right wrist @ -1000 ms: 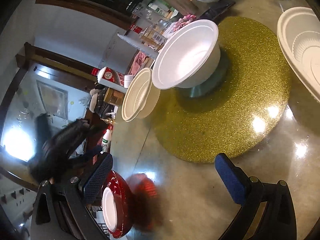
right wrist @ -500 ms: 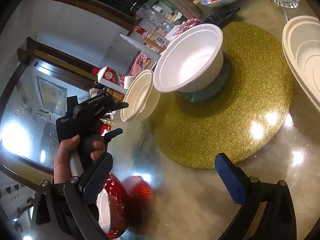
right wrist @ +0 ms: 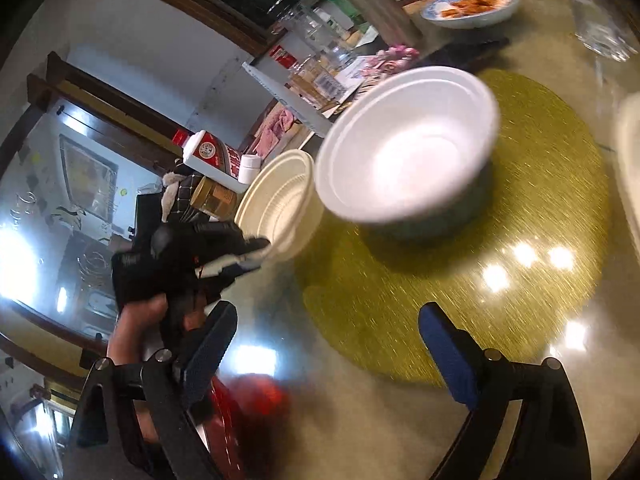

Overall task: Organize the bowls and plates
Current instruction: 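Grasp the rim of the beige paper bowl with both tools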

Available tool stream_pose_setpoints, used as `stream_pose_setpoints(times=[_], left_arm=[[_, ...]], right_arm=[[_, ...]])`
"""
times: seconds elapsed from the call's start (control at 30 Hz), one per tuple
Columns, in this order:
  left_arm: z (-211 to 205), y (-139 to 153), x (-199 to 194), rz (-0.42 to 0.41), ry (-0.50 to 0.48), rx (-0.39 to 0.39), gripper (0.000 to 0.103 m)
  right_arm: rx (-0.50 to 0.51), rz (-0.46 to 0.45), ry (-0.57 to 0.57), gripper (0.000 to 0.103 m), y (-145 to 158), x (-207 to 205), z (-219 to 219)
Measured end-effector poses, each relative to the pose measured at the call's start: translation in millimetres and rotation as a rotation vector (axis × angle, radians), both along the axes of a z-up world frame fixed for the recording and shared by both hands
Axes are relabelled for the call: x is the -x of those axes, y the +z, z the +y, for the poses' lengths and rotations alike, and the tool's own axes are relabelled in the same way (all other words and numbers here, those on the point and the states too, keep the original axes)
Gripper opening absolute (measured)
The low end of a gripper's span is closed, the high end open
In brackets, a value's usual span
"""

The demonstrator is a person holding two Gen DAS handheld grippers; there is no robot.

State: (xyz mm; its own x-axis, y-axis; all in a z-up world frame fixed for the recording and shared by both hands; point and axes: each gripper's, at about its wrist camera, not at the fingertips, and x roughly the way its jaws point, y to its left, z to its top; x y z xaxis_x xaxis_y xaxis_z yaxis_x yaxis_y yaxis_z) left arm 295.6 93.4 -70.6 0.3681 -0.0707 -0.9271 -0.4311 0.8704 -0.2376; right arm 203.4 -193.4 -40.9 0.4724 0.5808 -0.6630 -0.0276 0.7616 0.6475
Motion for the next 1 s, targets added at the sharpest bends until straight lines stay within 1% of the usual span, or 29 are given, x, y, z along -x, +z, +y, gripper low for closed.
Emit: stream_pose_setpoints(times=[0.03,0.07,0.1,0.13,0.2,0.27,0.33,0.43,0.47,0.5,0.53,0.57,0.6,0.63,0.67,0.73,1.0], left_arm=[[-1,0,0,0.003,-0.011,-0.006,0.018],[-3,1,1,0.011,-0.024,-0.023,0.018],[-4,1,2,0.019,-0.034,-0.032,0.016],[-5,2,3,0.025,-0.043,-0.035,0.016],[-7,3,7,0.033,-0.069,-0.04,0.013],[-10,4,12,0.041,-0.093,-0.048,0.012],[-11,4,17,0.049,-0.107,-0.051,0.012],[-13,4,25,0.053,-0.122,-0.053,0.012],[-13,3,28,0.055,-0.124,-0.053,0.012],[-14,3,30,0.055,-0.126,-0.055,0.012],[-15,3,33,0.052,-0.132,-0.058,0.012],[-18,4,35,0.049,-0.138,-0.059,0.012],[-21,6,37,0.049,-0.147,-0.057,0.012],[-25,8,42,0.049,-0.157,-0.062,0.012],[-28,9,43,0.045,-0.161,-0.071,0.012],[-33,13,49,0.031,-0.172,-0.085,0.012],[-51,15,82,0.006,-0.201,-0.104,0.012]], right_arm=[[-0.001,0.013,0.011,0.077,-2,-8,6],[-0.012,0.035,0.021,0.07,-5,-16,11],[-0.028,0.058,0.026,0.057,-9,-23,15],[-0.042,0.083,0.029,0.049,-13,-30,19],[-0.051,0.129,0.025,0.045,-23,-42,24],[-0.073,0.157,0.015,0.045,-30,-48,27],[-0.089,0.16,0.002,0.048,-31,-51,26],[-0.075,0.162,-0.035,0.048,-32,-55,22],[-0.068,0.175,-0.045,0.045,-35,-55,20],[-0.063,0.187,-0.045,0.037,-37,-55,19],[-0.063,0.194,-0.042,0.02,-39,-56,20],[-0.06,0.197,-0.037,0.016,-40,-56,21],[-0.061,0.188,-0.031,0.011,-39,-54,20],[-0.044,0.182,-0.028,0.01,-37,-51,20],[-0.001,0.175,-0.03,0.01,-34,-48,21],[0.027,0.161,-0.022,0.01,-30,-41,21],[0.039,0.147,-0.01,0.01,-27,-10,3]])
